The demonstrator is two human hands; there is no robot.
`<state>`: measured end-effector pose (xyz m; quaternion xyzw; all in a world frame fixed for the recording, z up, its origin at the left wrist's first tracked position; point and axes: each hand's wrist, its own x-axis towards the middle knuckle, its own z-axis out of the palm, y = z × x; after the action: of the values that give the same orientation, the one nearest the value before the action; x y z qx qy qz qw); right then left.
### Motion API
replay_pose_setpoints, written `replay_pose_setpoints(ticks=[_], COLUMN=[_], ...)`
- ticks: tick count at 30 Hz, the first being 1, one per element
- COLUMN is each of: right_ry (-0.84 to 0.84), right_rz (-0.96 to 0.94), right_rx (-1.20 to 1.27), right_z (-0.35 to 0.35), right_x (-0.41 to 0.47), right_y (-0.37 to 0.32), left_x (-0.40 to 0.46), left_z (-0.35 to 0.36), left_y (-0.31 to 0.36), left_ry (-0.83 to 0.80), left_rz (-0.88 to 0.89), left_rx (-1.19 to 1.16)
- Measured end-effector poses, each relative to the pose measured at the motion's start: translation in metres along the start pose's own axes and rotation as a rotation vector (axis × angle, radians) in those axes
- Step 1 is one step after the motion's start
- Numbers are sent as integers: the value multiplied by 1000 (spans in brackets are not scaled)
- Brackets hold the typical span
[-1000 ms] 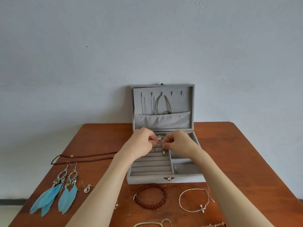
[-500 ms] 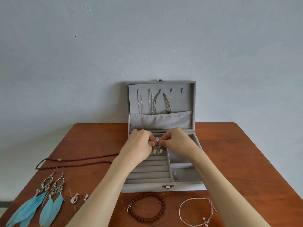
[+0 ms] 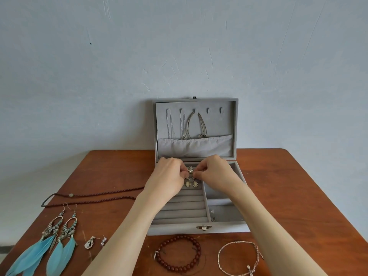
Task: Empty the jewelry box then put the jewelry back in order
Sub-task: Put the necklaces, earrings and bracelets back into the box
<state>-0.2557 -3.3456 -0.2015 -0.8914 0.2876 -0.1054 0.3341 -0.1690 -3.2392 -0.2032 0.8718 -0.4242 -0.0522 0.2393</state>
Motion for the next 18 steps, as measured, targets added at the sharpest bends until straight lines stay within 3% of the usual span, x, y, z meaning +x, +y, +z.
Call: replay_pose_setpoints(ticks=[18], right_ry=[97], right_rz=[-53], right_rx=[-104], right_z=[6], right_x=[1], right_y=[1], left_x=[-1], left_z=[0], left_y=[2], left_ry=[55], left_rz=[54], left_rx=[38])
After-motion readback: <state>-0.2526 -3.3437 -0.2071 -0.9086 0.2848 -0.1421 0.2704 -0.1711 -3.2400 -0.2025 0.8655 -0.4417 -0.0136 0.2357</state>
